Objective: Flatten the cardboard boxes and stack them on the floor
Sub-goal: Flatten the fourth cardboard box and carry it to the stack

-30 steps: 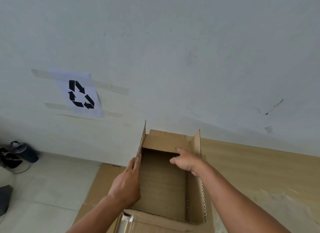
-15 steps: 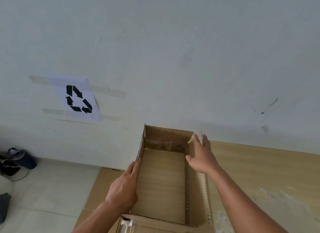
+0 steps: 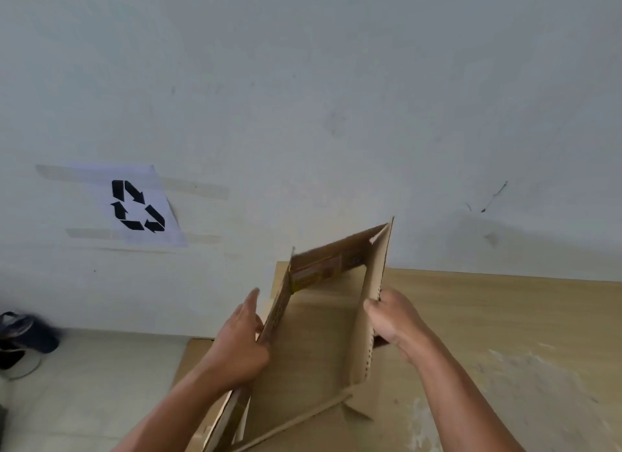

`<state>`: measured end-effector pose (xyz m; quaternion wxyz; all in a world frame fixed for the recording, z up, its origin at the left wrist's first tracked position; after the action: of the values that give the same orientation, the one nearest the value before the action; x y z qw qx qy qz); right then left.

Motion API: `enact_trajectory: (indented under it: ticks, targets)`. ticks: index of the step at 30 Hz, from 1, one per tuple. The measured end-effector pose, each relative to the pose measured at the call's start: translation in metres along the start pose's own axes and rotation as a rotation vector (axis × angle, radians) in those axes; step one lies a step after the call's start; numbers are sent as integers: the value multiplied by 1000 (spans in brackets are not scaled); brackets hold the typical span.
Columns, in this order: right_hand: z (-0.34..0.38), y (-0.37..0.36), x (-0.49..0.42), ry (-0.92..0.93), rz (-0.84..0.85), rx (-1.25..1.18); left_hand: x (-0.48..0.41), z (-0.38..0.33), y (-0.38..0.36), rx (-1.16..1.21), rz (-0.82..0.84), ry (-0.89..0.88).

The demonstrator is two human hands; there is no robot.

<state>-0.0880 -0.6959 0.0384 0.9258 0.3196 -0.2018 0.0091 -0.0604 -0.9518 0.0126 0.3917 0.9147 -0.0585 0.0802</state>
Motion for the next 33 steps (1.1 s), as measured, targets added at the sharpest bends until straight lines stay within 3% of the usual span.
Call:
enact_trajectory:
  ticks: [5, 14, 18, 22, 24, 29, 33]
  targets:
    - [35, -2, 0, 62, -38, -215, 2, -42, 0, 55, 38, -46]
    - [61, -34, -2, 143, -31, -284, -1, -51, -12, -98, 88, 25]
    - [61, -51, -9, 164, 81, -411, -4, -69, -7, -225, 99, -49]
    - [54, -61, -11, 199, 324, -680, -7, -75, 7, -300, 29, -100]
    - [38, -51, -17, 212, 292, -680, -7, -76, 24, -234, -43, -91]
    - [-52, -27, -47, -90, -118, -552, -11, -85, 61, -134, -197, -129]
    - [-121, -43, -48, -358, -65, -834, -16, -88, 66, 146, -73, -153]
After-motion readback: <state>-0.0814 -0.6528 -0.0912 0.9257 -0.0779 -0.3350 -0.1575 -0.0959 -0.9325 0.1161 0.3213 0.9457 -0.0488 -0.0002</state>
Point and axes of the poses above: each hand's wrist, its own x-axis away from the middle knuckle, its own y-axis out of the back of the hand, z = x × y, the point moved 8 cm from there along -x, towards the middle knuckle, and after that the axes turned 1 degree about z, right-handed, at the moved point
